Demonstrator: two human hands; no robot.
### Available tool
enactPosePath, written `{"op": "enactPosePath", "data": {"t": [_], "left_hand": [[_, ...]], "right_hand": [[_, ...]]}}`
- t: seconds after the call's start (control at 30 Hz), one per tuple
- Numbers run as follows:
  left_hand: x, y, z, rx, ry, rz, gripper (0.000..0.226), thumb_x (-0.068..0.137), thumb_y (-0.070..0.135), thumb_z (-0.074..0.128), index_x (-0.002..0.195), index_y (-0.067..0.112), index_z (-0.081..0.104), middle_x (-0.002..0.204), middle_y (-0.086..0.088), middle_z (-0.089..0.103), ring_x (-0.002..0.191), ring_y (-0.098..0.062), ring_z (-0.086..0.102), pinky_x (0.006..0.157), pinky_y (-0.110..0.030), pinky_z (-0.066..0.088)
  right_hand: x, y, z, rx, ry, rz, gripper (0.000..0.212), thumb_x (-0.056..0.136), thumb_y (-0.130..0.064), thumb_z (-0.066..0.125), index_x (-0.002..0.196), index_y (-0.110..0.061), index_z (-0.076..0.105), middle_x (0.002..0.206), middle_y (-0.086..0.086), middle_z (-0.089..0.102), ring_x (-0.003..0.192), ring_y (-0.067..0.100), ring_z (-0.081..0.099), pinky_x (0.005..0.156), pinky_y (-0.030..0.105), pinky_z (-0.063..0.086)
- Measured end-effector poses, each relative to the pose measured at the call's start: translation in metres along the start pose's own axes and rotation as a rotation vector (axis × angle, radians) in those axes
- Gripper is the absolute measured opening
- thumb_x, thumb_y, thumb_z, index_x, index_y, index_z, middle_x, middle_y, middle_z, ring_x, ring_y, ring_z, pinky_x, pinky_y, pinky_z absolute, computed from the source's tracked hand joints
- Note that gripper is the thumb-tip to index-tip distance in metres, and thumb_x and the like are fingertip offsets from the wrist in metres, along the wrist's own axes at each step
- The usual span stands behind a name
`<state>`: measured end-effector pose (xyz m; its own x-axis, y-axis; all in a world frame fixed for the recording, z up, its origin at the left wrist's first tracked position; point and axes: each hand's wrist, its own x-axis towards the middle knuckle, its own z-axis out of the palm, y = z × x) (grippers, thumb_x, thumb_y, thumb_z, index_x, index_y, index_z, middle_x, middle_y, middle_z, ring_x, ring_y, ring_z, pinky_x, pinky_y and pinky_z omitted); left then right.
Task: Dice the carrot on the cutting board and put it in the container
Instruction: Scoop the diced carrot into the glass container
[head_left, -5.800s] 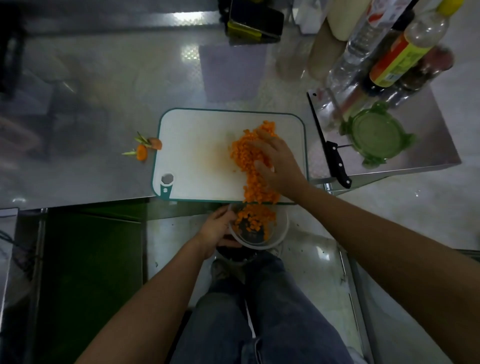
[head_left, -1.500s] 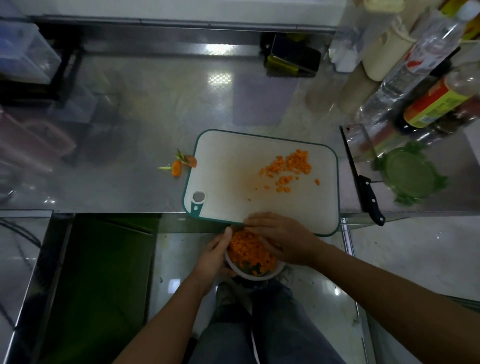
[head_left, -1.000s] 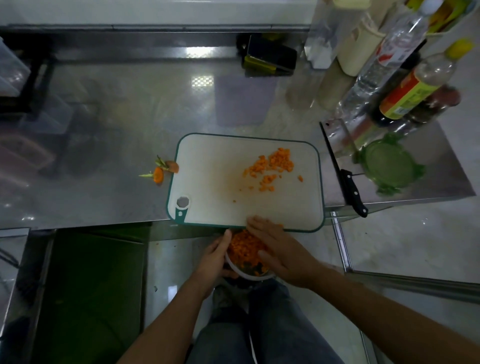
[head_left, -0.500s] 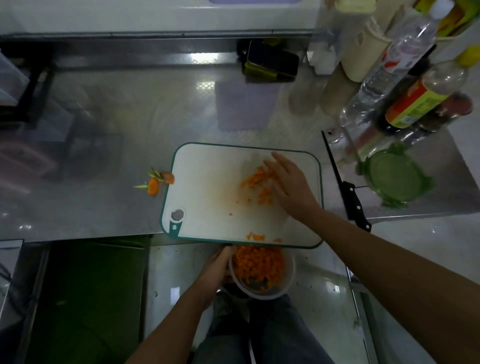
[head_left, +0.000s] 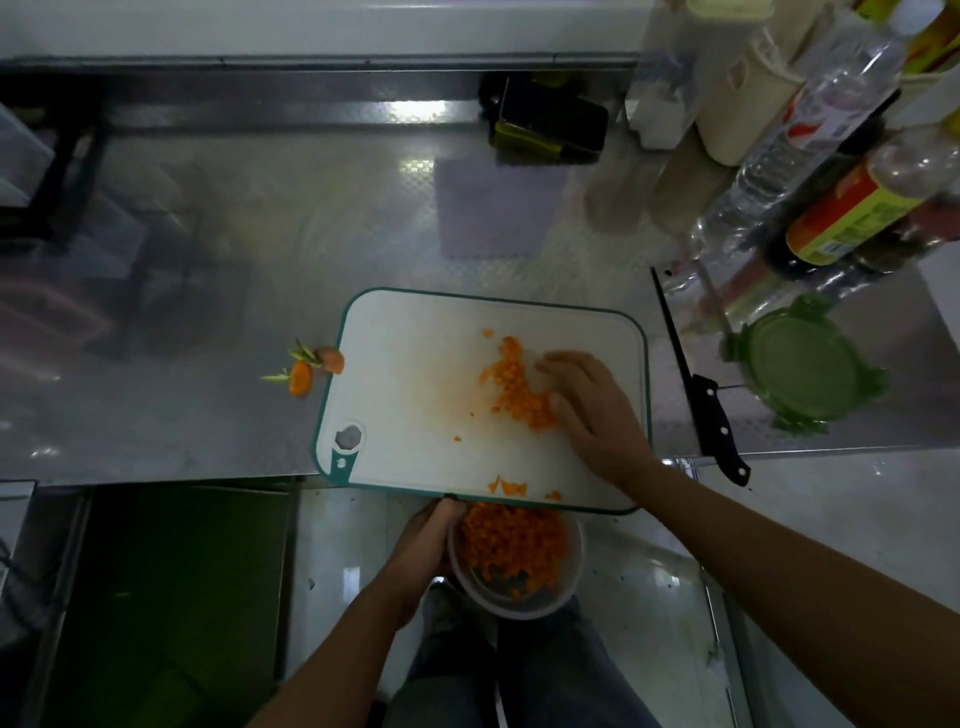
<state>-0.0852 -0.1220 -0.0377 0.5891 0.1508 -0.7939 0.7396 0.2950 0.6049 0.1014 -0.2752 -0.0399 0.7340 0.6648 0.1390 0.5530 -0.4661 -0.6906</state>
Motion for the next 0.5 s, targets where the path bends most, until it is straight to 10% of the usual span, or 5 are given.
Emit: {"op": "enactPosePath", "data": {"t": [0.2,0.4,0.5], "left_hand": [[0.001,-0.003,-0.002,0.002,0.013,0.01,0.037,0.098,0.043,0.04,0.113,0.023,0.066,0.1,-0.002,0.074,0.089,-0.015,0.07,0.068,-0.027,0.057],[0.001,-0.005,-0.006,-0.007,0.024,0.001,0.035,0.098,0.039,0.04,0.112,0.021,0.067,0.101,-0.003,0.073,0.089,-0.016,0.07,0.065,-0.025,0.056],[0.001,-0.005,-0.006,0.002,0.029,-0.007,0.034,0.098,0.041,0.041,0.111,0.022,0.067,0.099,-0.002,0.073,0.088,-0.016,0.07,0.068,-0.027,0.058]], "right_hand": [[0.039,-0.001,0.022,-0.046,-0.213,0.02,0.063,0.094,-0.047,0.024,0.148,-0.015,0.027,0.156,0.002,0.023,0.144,0.009,0.011,0.12,0.037,-0.003],[0.015,-0.012,0.015,0.102,-0.118,-0.175,0.033,0.091,-0.021,0.042,0.113,-0.008,0.064,0.112,0.007,0.063,0.108,0.021,0.055,0.096,0.038,0.042],[0.041,-0.011,0.014,0.066,-0.082,-0.135,0.037,0.089,-0.021,0.042,0.117,-0.007,0.063,0.122,0.011,0.059,0.114,0.019,0.05,0.101,0.034,0.039]]}}
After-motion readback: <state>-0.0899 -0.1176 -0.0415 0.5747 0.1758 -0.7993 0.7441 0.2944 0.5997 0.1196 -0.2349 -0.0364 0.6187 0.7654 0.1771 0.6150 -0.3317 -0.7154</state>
